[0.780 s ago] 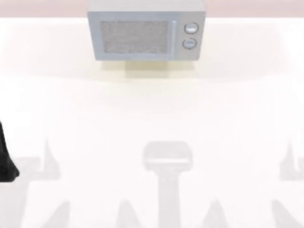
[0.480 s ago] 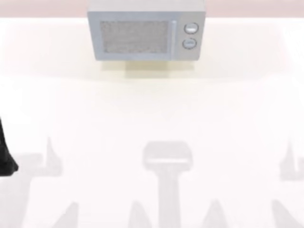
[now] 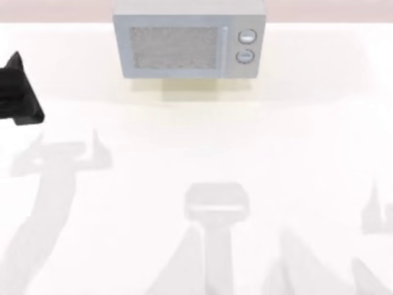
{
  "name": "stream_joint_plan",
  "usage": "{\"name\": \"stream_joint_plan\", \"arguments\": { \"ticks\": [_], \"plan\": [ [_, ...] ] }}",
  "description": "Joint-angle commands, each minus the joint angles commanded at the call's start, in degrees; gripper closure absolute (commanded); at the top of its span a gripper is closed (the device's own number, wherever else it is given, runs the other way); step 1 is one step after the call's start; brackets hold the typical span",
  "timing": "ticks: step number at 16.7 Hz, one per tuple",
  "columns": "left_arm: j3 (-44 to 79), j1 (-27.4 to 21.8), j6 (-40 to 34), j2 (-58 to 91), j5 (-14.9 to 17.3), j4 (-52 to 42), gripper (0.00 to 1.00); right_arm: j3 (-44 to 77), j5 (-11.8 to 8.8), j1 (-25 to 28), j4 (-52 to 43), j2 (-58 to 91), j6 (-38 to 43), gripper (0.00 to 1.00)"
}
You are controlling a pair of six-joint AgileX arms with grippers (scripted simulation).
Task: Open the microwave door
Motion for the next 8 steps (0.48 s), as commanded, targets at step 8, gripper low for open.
{"name": "stream_joint_plan", "arguments": {
  "ticks": [8],
  "plan": [
    [32.43,-18.17,-8.66,49.93,-16.18,-4.13,0.00,0.00,0.00,0.00,0.00,0.00,0.00,0.00]
  ]
}}
